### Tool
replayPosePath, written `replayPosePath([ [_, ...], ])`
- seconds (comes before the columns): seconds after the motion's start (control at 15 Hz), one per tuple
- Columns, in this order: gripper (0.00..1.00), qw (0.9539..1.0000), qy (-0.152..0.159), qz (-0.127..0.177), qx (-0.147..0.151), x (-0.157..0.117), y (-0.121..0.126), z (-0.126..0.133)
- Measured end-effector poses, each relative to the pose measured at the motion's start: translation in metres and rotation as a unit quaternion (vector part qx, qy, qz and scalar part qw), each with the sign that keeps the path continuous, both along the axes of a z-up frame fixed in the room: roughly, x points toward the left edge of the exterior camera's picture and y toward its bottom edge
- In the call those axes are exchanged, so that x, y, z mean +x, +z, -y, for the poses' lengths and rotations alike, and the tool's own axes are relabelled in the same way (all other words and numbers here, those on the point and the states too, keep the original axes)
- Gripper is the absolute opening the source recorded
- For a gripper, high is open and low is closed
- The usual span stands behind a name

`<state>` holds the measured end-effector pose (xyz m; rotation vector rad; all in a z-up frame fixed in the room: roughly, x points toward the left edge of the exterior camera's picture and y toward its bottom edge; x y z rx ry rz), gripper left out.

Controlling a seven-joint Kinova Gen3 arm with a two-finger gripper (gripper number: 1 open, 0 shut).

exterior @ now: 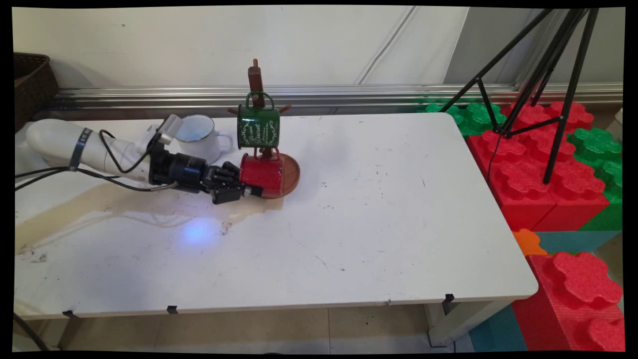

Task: Place the picked object on the table

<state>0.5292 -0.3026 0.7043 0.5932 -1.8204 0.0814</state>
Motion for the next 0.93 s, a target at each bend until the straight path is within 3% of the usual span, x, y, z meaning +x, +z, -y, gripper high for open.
replayPosePath([
  [0.93,0.0,0.9994,-0.033,0.001,-0.013,0.016,0.022,-0.025],
])
